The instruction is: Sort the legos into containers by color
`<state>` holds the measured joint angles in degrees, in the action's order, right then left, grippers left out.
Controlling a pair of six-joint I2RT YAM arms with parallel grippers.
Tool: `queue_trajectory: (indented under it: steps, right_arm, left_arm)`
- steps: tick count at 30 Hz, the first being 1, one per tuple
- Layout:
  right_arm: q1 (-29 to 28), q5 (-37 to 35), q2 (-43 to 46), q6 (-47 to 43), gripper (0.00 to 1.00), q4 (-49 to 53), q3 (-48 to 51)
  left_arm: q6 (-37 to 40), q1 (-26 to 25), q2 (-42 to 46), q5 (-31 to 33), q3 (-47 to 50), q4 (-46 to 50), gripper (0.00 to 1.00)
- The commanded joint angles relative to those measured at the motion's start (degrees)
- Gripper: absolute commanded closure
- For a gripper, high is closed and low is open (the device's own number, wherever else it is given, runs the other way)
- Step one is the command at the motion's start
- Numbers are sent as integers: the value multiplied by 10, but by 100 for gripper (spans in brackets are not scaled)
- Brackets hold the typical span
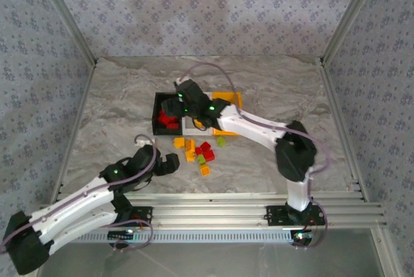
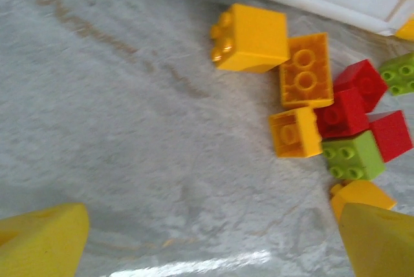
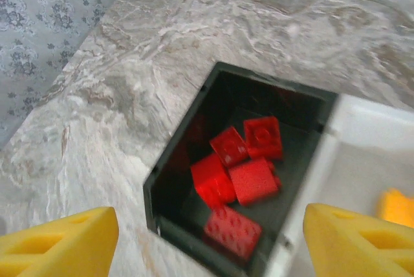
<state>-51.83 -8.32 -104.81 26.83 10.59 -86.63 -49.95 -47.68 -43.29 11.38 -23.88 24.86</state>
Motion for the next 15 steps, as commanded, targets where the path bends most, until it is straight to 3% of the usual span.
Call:
queue_trajectory:
  steps: [1, 6, 15]
  right_arm:
    - [-2, -41, 94, 46, 22, -46, 105]
    - [-6, -67, 206, 75, 22, -49, 263]
    - [-7, -108, 346, 116, 22, -43, 413]
  left_arm:
    - [47, 0, -65, -38, -41, -106, 8]
    - [69, -3, -190, -70, -78, -173, 27]
    - [87, -5, -320, -68, -101, -204, 42]
